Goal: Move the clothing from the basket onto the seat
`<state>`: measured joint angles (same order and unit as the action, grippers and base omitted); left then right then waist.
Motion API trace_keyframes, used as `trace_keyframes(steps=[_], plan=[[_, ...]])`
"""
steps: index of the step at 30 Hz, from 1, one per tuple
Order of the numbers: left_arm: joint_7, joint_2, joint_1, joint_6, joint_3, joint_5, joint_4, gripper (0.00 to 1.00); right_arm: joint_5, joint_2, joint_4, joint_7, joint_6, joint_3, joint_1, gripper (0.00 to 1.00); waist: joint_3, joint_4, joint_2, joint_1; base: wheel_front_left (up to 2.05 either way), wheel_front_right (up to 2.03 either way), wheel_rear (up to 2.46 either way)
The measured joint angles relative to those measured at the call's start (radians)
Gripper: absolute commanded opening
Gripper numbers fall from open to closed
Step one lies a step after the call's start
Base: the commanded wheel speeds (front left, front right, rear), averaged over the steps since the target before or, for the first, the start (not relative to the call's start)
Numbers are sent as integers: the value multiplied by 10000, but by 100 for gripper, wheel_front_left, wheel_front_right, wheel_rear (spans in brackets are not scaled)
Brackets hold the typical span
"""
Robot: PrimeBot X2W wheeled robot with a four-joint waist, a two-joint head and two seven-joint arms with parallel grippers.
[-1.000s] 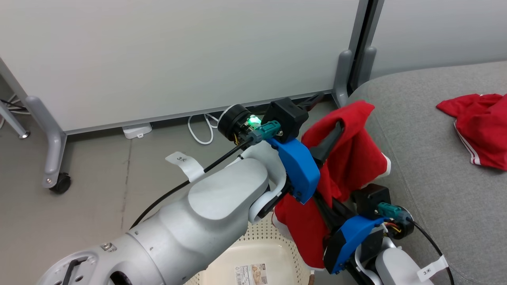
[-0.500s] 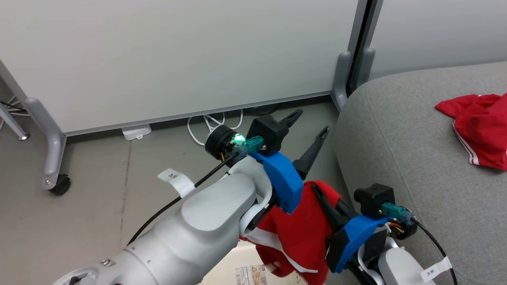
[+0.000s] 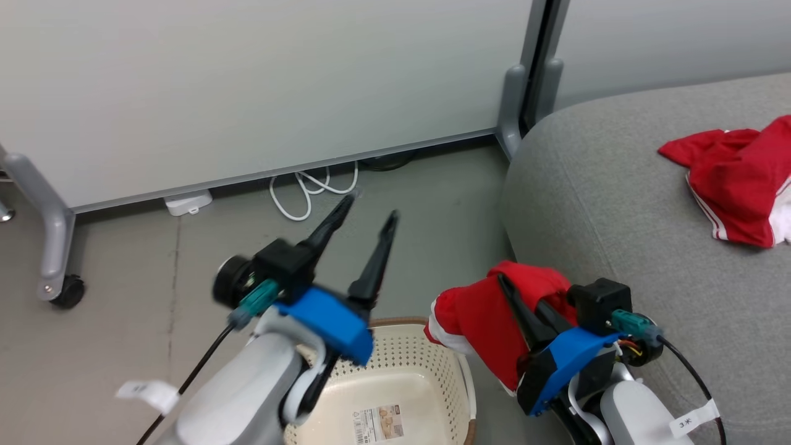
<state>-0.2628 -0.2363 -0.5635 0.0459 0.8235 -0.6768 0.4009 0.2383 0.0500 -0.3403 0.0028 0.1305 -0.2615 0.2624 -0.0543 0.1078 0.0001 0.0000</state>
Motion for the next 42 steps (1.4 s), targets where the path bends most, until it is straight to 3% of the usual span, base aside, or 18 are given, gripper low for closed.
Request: trace_keyframes(steps=[5, 16, 33, 42], plan=[[0, -476, 1401, 196, -1296, 991, -685, 100, -75, 0, 151, 19, 0, 132, 1, 0, -145, 305, 0, 0, 0, 0, 0], [-2, -782, 3592, -27, -3223, 1893, -1277, 100, 23, 0, 424, 19, 0, -38, 35, 0, -440, 1307, 0, 0, 0, 0, 0], [-2, -652, 4195, -556, -3586, 2769, -1009, 100, 554, 2, 253, -330, 0, -288, 100, 0, -817, 3467, 0, 0, 0, 0, 0], [15, -755, 4055, -815, -3342, 2995, -704, 100, 702, 4, 35, -585, 0, -290, 111, 0, -1058, 4089, 0, 0, 0, 0, 0]])
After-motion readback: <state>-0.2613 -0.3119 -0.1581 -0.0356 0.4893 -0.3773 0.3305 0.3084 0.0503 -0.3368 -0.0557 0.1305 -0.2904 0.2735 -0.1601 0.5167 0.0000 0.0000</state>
